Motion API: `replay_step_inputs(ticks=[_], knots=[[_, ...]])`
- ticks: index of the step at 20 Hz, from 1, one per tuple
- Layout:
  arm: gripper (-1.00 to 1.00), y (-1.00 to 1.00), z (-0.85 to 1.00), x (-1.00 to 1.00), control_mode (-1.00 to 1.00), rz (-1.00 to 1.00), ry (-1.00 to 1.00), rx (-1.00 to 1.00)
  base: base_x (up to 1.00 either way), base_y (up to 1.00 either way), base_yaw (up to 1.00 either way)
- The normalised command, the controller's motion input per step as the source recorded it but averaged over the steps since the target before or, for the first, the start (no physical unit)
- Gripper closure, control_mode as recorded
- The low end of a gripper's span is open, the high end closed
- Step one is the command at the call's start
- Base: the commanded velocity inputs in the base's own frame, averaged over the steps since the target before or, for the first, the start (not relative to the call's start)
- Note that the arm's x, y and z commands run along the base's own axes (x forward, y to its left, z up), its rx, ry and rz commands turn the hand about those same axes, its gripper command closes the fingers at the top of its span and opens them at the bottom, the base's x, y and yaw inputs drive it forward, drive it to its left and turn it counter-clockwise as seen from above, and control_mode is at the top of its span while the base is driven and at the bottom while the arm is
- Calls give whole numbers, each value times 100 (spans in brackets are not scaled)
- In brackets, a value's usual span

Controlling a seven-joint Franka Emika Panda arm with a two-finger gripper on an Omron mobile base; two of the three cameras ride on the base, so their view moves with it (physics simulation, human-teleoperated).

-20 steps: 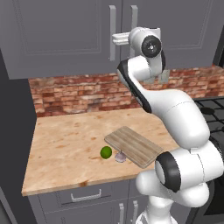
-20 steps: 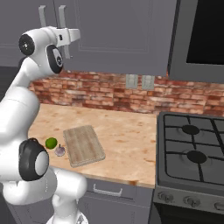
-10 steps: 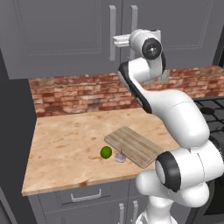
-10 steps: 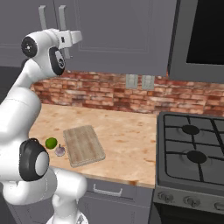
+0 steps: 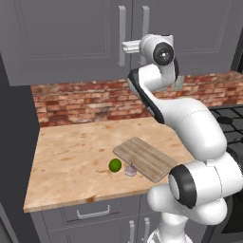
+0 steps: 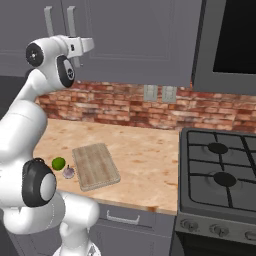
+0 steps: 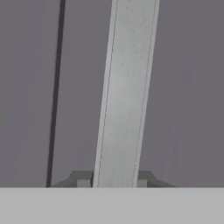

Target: Open the cabinet. Place the bowl and condiment on the counter. Then place the lime and garlic on the cutting board.

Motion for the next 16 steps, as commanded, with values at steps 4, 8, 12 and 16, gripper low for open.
replay_step_inputs(ticks=[4, 8, 12, 16], knots=[[100, 18, -9, 17, -100, 0, 7, 0, 0, 0, 0], [100, 8, -5, 4, -100, 0, 4, 0, 0, 0, 0], [100, 0, 0, 0, -100, 0, 0, 0, 0, 0, 0], [100, 0, 0, -1, -100, 0, 0, 0, 0, 0, 0]])
